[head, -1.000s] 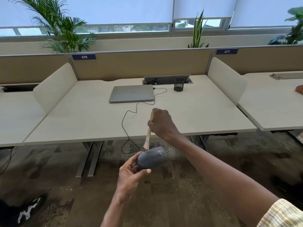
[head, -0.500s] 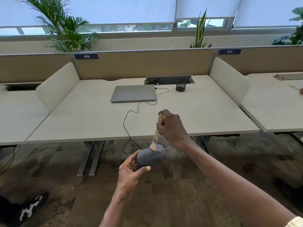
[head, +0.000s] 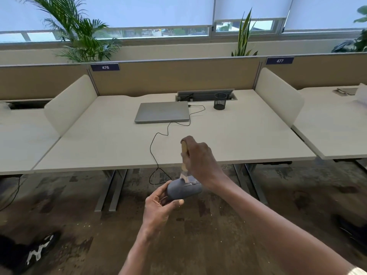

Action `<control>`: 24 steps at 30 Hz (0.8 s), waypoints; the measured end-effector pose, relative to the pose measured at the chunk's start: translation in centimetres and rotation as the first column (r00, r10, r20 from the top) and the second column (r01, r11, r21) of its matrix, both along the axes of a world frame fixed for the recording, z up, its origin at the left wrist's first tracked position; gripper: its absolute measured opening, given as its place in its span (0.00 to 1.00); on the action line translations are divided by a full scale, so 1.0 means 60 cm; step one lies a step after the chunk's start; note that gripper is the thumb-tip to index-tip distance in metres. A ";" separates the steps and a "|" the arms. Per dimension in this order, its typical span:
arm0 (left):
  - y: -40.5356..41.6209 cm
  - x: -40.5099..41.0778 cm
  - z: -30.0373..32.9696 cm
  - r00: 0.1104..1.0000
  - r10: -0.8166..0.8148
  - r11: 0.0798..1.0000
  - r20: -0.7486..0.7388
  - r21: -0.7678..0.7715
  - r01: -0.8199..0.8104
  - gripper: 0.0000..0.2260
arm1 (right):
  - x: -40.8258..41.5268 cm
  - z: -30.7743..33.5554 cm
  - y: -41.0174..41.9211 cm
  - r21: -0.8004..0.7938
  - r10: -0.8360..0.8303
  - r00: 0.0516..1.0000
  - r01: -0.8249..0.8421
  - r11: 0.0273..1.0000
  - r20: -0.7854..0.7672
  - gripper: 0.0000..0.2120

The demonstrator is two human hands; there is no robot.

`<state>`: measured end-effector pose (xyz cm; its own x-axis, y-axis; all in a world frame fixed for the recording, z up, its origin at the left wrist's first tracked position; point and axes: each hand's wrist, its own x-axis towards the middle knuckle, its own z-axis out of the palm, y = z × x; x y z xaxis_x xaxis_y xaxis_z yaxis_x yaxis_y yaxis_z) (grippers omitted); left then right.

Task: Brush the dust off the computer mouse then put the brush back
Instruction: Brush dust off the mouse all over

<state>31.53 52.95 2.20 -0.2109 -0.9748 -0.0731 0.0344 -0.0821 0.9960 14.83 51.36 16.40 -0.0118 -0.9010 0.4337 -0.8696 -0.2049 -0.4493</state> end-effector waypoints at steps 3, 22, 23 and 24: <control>0.003 -0.001 0.005 1.000 -0.004 1.000 0.026 -0.019 0.005 0.32 | 0.018 0.013 -0.001 -0.011 0.139 0.988 -0.139 0.990 0.068 0.09; -0.008 -0.010 0.034 0.990 0.115 0.993 0.078 -0.021 -0.114 0.23 | 0.025 0.047 0.040 0.147 0.591 0.803 -0.577 0.803 -0.075 0.07; -0.008 -0.010 0.034 0.990 0.123 0.992 0.073 -0.022 -0.122 0.21 | 0.023 0.042 0.044 0.167 0.597 0.799 -0.581 0.797 -0.071 0.06; -0.008 -0.008 0.035 0.989 0.126 0.992 0.071 -0.023 -0.125 0.21 | 0.019 0.040 0.049 0.182 0.603 0.795 -0.584 0.791 -0.070 0.06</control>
<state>31.03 52.45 4.31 -0.0819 -0.9945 -0.0654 -0.0286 -0.0632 0.9976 15.98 54.30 18.79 0.5881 -0.7652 0.2618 -0.6460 -0.6392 -0.4172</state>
